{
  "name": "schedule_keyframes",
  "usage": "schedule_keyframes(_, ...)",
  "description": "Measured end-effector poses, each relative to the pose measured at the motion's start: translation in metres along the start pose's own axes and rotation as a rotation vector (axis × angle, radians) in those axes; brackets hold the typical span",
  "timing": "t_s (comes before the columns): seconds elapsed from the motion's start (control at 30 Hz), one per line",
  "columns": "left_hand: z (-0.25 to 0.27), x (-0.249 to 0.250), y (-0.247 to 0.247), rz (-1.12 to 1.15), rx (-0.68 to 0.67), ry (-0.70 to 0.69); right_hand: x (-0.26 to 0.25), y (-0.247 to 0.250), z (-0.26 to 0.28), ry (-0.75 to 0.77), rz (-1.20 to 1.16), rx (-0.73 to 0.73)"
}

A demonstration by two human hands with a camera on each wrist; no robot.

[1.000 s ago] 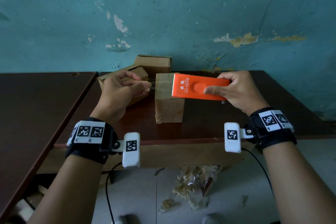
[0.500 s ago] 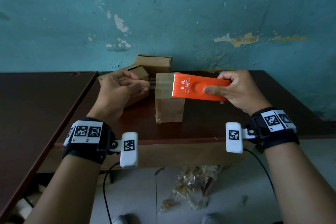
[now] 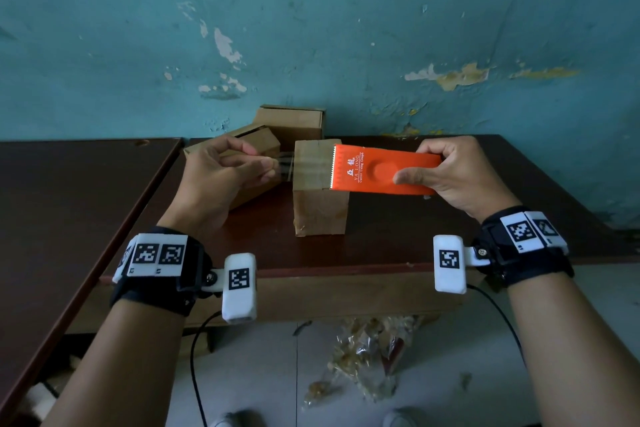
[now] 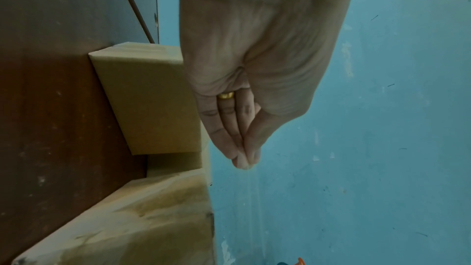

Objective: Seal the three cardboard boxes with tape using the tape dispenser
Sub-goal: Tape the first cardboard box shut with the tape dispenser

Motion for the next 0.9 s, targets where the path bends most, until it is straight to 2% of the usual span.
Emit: schedule_keyframes(0.9,0.003,0.002,-0.007,0.017,-0.039,0.020,0.007,0.013,-0.001,-0.036,-0.004,0.001)
Point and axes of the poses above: each hand's wrist, its own z-axis away from the middle knuckle, its own y-axis out of the back of the hand, x = y × z, the point moved 7 cm from there along -z, towards the middle knuckle, and after that the axes turned 14 degrees about -z, right-handed, at the moved point
